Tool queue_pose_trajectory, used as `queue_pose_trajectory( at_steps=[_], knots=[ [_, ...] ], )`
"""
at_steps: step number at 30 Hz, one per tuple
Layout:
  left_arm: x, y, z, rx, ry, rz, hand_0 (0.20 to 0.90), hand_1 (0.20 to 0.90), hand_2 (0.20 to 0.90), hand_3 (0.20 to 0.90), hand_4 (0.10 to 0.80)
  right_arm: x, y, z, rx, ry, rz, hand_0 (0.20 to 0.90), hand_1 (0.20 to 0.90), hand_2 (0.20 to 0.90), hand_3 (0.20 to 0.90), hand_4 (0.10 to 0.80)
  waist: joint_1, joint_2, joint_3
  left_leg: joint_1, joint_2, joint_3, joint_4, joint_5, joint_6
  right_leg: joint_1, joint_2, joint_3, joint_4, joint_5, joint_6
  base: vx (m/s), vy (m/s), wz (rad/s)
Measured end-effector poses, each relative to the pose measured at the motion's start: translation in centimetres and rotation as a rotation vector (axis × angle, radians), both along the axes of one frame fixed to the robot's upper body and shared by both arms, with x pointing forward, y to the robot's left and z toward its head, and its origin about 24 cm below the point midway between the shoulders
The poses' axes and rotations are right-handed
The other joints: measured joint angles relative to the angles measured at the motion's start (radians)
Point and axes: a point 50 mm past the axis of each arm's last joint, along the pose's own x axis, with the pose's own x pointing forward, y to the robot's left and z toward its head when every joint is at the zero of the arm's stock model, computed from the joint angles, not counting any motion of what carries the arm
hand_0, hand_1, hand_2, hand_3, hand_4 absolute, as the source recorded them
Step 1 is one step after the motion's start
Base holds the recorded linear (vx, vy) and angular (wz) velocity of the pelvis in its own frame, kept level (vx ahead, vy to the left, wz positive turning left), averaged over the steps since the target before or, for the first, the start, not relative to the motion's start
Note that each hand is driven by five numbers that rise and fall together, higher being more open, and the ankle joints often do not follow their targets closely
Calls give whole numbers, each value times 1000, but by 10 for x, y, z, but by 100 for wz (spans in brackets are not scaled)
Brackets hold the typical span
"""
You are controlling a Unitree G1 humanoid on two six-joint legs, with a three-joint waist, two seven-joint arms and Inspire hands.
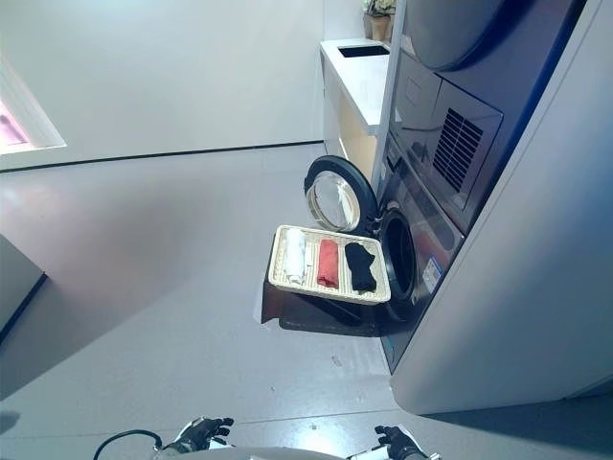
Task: Pick up the clothes and place them into the washing machine
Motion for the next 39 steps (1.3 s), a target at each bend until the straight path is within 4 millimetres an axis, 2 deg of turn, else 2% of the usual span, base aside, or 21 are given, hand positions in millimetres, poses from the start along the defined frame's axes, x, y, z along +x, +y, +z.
queue_pose_trajectory(
  at_steps=[16,33,39],
  knots=[
    [-2,-1,-1,-12,10,14,900,900,900,900,800,0,-4,1,-7,1,0,900,900,900,900,800,0,11,6,-2,0,0,0,-1,0,-2,-1,0,0,0,0,0,0,0],
    [-7,3,-2,-1,62,39,900,900,900,900,800,3,-3,1,6,4,8,900,900,900,900,800,2,4,3,-23,-2,5,-1,-4,1,-26,-8,4,0,0,0,13,32,-1],
    [-4,7,-1,3,54,58,900,900,900,900,800,8,-4,2,1,1,14,900,900,900,900,800,8,-9,6,-43,-20,6,-1,-10,12,-57,-20,6,16,0,8,21,112,-3]
  ],
)
